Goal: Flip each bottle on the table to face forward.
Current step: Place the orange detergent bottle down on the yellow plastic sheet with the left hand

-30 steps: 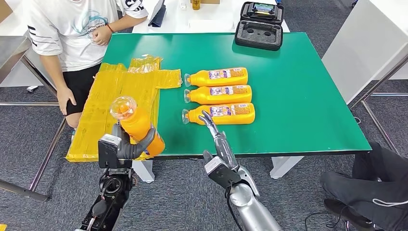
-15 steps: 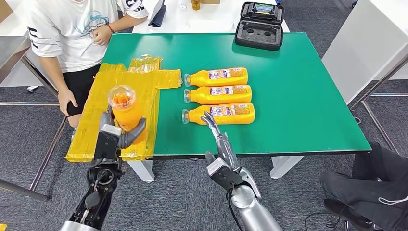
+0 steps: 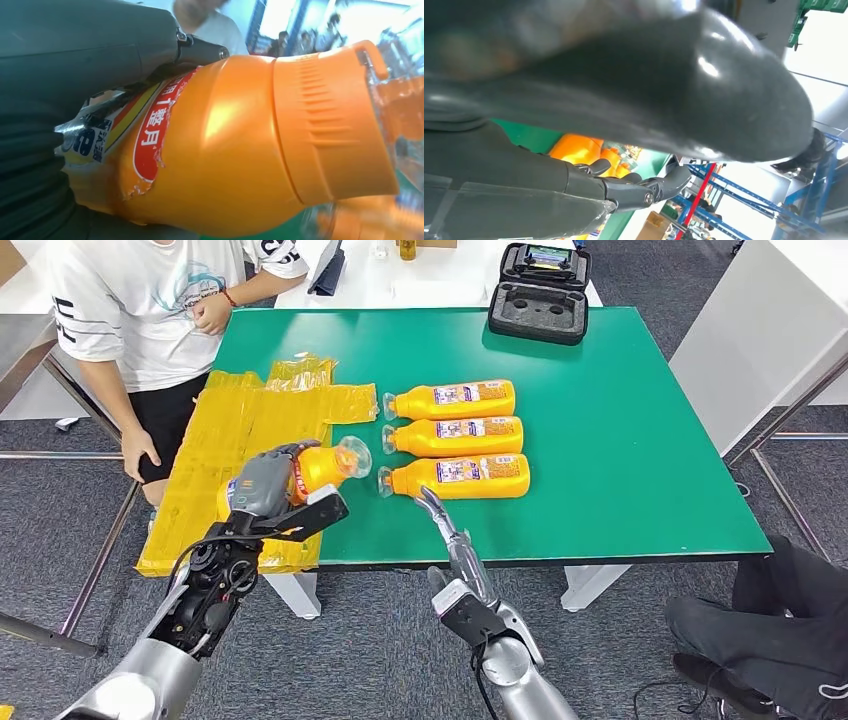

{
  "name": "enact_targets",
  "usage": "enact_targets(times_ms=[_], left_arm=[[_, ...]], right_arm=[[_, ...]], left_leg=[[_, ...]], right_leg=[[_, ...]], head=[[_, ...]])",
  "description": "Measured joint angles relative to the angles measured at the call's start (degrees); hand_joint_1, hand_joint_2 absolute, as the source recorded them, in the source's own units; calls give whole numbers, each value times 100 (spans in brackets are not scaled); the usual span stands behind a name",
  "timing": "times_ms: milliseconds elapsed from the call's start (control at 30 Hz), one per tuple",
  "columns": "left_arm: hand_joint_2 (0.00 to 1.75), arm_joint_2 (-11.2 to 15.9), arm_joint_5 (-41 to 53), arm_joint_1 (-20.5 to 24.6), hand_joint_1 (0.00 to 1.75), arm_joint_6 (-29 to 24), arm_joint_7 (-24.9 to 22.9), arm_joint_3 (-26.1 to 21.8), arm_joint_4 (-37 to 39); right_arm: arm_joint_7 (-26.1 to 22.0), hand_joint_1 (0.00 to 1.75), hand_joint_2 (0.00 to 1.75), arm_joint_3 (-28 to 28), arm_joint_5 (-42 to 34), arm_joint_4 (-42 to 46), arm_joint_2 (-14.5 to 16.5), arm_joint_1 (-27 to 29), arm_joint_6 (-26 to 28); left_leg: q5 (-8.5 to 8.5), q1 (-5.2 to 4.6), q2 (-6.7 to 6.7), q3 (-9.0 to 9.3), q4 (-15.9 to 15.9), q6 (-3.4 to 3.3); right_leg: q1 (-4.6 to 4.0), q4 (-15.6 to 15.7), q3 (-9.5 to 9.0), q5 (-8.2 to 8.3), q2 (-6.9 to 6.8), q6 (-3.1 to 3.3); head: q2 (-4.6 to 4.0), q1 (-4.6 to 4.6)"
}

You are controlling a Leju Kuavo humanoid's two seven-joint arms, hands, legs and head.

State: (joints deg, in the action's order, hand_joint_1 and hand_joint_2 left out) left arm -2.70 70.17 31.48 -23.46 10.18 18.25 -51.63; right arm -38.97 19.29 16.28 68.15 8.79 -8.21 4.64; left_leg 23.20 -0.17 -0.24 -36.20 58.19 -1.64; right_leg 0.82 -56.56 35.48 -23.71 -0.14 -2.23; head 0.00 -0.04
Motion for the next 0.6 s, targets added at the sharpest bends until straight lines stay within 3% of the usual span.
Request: enact_targets(times_ms=[333, 600], left_arm=[[175, 10, 574, 407, 175, 1297, -191, 636, 855], [175, 67, 1094, 652, 175, 1834, -563, 995, 1064]], right_arm=[[34, 0, 0, -211, 161, 196, 15, 221, -191], [126, 0, 0, -334, 297, 286, 52, 272, -345]], left_leg=[[0, 0, 1, 0, 0, 0], [0, 1, 1, -1, 0, 0]], right_leg=[[0, 0, 0, 0, 0, 0], [-1, -1, -1, 0, 1, 0]], head=[[0, 0], [0, -1]])
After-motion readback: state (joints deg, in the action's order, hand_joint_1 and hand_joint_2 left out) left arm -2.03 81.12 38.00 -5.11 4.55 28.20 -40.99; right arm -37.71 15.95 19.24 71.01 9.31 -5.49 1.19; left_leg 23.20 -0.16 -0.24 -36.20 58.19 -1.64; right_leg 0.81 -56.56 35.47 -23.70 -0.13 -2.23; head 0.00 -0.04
